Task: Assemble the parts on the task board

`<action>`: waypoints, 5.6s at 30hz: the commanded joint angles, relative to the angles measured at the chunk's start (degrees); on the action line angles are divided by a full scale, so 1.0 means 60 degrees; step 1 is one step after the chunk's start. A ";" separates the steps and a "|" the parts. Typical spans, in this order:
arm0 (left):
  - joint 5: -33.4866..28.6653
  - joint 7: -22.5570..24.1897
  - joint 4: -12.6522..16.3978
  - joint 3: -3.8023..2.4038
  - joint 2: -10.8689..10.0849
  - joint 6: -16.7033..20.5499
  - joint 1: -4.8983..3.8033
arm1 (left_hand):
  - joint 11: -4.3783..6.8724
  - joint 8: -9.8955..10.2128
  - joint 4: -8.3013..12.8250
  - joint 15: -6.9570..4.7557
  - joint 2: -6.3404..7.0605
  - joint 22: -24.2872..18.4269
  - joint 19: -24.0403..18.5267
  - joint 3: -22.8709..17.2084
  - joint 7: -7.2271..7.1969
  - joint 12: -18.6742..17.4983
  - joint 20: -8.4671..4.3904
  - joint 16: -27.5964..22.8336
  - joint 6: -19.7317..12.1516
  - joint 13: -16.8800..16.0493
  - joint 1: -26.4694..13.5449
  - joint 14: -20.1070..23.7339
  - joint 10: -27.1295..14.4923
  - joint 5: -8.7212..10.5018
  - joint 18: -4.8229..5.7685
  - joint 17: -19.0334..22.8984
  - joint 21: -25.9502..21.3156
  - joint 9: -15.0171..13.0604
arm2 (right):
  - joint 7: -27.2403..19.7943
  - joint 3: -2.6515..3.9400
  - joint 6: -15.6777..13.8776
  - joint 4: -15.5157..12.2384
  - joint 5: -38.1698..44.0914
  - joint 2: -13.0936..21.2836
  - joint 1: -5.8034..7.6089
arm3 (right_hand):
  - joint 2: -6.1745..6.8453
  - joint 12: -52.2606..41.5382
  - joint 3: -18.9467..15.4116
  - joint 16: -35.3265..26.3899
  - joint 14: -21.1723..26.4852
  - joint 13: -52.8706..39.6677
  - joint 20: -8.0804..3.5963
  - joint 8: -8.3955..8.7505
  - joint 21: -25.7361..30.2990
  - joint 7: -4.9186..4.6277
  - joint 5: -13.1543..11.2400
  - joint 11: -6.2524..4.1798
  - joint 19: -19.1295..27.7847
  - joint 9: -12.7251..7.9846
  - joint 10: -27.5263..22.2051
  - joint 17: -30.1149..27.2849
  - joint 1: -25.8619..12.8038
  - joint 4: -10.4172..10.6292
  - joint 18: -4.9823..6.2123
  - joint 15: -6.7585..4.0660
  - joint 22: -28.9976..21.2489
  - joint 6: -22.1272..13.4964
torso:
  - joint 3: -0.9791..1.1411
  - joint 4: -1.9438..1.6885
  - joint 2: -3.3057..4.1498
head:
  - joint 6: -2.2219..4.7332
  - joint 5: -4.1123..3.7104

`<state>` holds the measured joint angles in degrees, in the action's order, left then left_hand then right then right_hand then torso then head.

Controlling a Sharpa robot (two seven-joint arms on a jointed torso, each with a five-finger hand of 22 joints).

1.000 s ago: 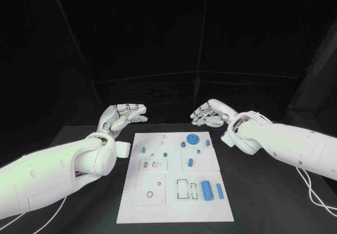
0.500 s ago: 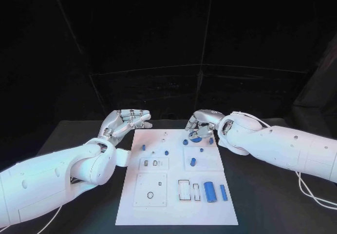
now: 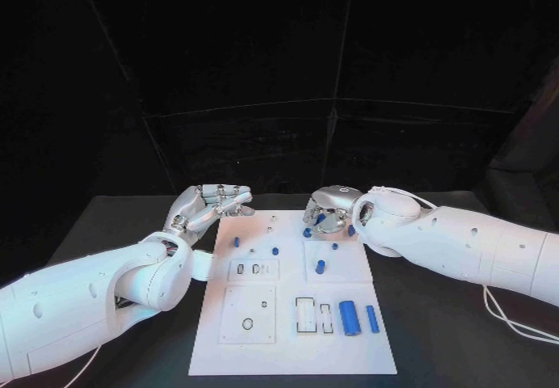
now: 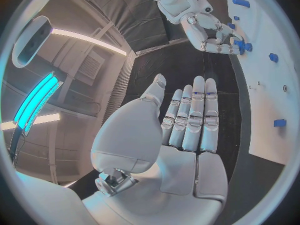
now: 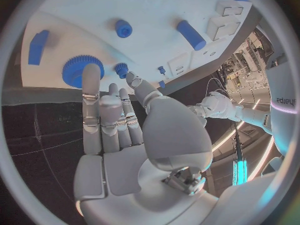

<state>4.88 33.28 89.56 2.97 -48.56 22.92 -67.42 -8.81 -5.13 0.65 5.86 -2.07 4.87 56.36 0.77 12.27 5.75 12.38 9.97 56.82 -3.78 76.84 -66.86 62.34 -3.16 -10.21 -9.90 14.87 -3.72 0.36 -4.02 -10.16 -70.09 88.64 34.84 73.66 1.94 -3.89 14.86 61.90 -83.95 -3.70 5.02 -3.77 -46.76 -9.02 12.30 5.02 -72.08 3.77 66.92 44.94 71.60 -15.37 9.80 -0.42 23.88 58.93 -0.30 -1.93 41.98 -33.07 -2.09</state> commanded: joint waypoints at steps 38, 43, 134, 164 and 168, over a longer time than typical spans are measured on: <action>0.0092 -0.0109 0.0015 -0.0010 -0.0023 -0.0285 -0.0045 | -0.0075 0.0050 0.0080 0.0059 -0.0038 -0.0024 0.0019 0.0003 0.0075 -0.0029 0.0038 -0.0066 0.0007 0.0012 -0.0110 -0.0001 -0.0005 0.0015 -0.0054 -0.0016 -0.0048 0.0004 | -0.0121 0.0008 -0.1287 0.0071 0.0211 -0.0263 0.0018 | -0.0542 -0.0294 0.1297 0.1748 -0.0275 -0.0058 -0.0068 -0.0212 -0.2720 0.0177 -0.0697 -0.0246 -0.0492 0.0092 0.0935 0.1761 0.0196 0.0202 -0.0275 -0.0157 0.3163 0.0917 | 0.0025 -0.0027 0.0232 | -0.0023 -0.0007; 0.0092 -0.0113 -0.0008 -0.0010 -0.0035 -0.0288 -0.0051 | -0.0075 0.0050 0.0080 0.0059 -0.0038 -0.0024 0.0019 0.0003 0.0075 -0.0029 0.0038 -0.0066 0.0007 0.0012 -0.0110 -0.0001 -0.0005 0.0015 -0.0054 -0.0016 -0.0048 0.0004 | -0.0013 0.0016 -0.1881 -0.0065 0.0054 -0.0282 0.0020 | -0.0464 -0.0276 0.1353 0.1770 -0.0263 -0.0055 -0.0073 -0.0183 -0.2786 0.0170 -0.0720 -0.0243 -0.0489 0.0081 0.0942 0.1750 0.0190 0.0197 -0.0283 -0.0157 0.3219 0.0917 | 0.0011 -0.0044 0.0249 | 0.0047 -0.0006; 0.0087 -0.0224 -0.0202 -0.0007 -0.0041 -0.0562 -0.0181 | -0.0059 0.0112 0.0229 0.0068 -0.0223 -0.0110 0.0048 -0.0080 0.0053 -0.0067 0.0054 -0.0239 0.0078 -0.0002 -0.0079 0.0019 0.0063 0.0014 -0.0059 -0.0070 -0.0173 -0.0011 | 0.2074 0.0556 -0.0106 -0.0989 -0.1697 0.1312 0.0031 | 0.1165 -0.7957 -0.3430 0.3571 -0.0506 -0.7326 -0.0074 -0.0232 -0.4632 0.0061 0.0100 -0.0270 -0.1036 0.0049 0.1457 0.4472 0.1894 0.5211 -0.0654 -0.0158 0.5678 -0.1550 | 0.0051 0.0067 0.0467 | 0.0199 0.0070; 0.0087 -0.0241 -0.0310 -0.0006 0.0045 -0.0601 -0.0175 | -0.0055 0.0112 0.0239 0.0066 -0.0230 -0.0114 0.0051 -0.0087 0.0049 -0.0066 0.0053 -0.0246 0.0087 -0.0003 -0.0075 0.0017 0.0074 0.0013 -0.0059 -0.0073 -0.0178 -0.0012 | 0.2237 0.0556 0.0276 -0.0304 -0.1594 0.0693 0.0026 | 0.0624 -1.1420 -0.3301 0.4030 -0.0656 -1.1111 -0.0004 -0.0606 -0.5121 0.0030 0.0464 -0.0236 -0.1225 0.0073 0.2280 0.5550 0.2004 0.5148 -0.0763 -0.0081 0.6429 -0.1429 | 0.0033 0.0065 0.0478 | 0.0140 0.0071; 0.0087 -0.0245 -0.0319 -0.0006 0.0056 -0.0606 -0.0175 | -0.0055 0.0112 0.0239 0.0066 -0.0230 -0.0114 0.0051 -0.0087 0.0049 -0.0066 0.0053 -0.0246 0.0087 -0.0003 -0.0075 0.0017 0.0074 0.0013 -0.0059 -0.0073 -0.0178 -0.0012 | 0.2252 0.0556 0.0295 -0.0237 -0.1594 0.0636 0.0025 | 0.0525 -1.1536 -0.3292 0.4048 -0.0662 -1.1241 -0.0005 -0.0652 -0.5150 0.0040 0.0468 -0.0242 -0.1235 0.0078 0.2316 0.5594 0.1975 0.5121 -0.0770 -0.0084 0.6471 -0.1370 | 0.0028 0.0052 0.0477 | 0.0126 0.0067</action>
<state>5.09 31.62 87.63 2.98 -48.30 20.04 -68.40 -9.22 -4.67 1.75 5.85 -3.03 4.25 56.56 0.29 12.48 5.53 12.59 8.87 57.02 -3.81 76.43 -66.86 62.34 -3.15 -10.18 -10.28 13.99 -3.74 13.52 -0.63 -9.37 -71.61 79.09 38.75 73.79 5.54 -72.92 -5.03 85.87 -83.94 -71.08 5.02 -7.48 -77.50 -8.68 14.99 3.57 -79.06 4.19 80.28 74.93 83.40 15.58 5.75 -1.43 62.66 50.42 -0.12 -1.59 44.84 -32.26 -1.65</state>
